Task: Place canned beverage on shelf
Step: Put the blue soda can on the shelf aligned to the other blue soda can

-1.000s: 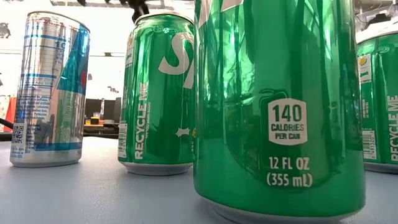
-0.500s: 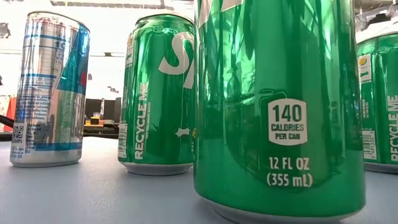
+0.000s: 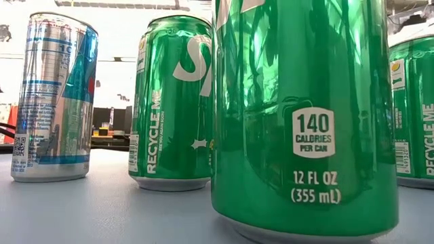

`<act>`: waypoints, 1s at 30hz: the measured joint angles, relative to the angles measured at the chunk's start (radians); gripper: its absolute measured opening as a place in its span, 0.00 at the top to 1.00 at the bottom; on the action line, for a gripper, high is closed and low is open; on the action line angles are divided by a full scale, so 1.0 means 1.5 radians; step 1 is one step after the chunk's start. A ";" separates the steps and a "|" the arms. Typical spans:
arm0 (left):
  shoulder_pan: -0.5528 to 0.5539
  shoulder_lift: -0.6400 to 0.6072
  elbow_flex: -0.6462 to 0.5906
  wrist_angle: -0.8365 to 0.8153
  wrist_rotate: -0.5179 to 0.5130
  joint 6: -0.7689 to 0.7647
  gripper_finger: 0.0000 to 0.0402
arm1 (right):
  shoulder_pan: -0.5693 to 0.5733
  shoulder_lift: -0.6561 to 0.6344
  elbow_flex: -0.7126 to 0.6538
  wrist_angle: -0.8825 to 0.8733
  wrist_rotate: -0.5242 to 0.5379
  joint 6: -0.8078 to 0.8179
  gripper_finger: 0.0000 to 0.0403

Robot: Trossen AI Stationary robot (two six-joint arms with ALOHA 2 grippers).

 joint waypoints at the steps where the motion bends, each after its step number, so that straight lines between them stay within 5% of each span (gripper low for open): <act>1: -0.016 0.009 0.000 -0.004 -0.011 -0.003 0.57 | 0.005 0.001 0.000 -0.001 0.001 0.004 0.46; 13: -0.133 0.119 0.000 0.004 -0.155 -0.007 0.57 | 0.014 0.008 0.000 -0.009 0.005 -0.053 0.46; 26: -0.136 0.296 0.000 0.080 -0.176 -0.046 0.57 | 0.017 0.008 0.000 -0.013 0.017 -0.107 0.46; 30: -0.136 0.338 0.000 0.137 -0.118 -0.095 0.57 | 0.025 0.008 0.000 -0.013 0.019 -0.107 0.46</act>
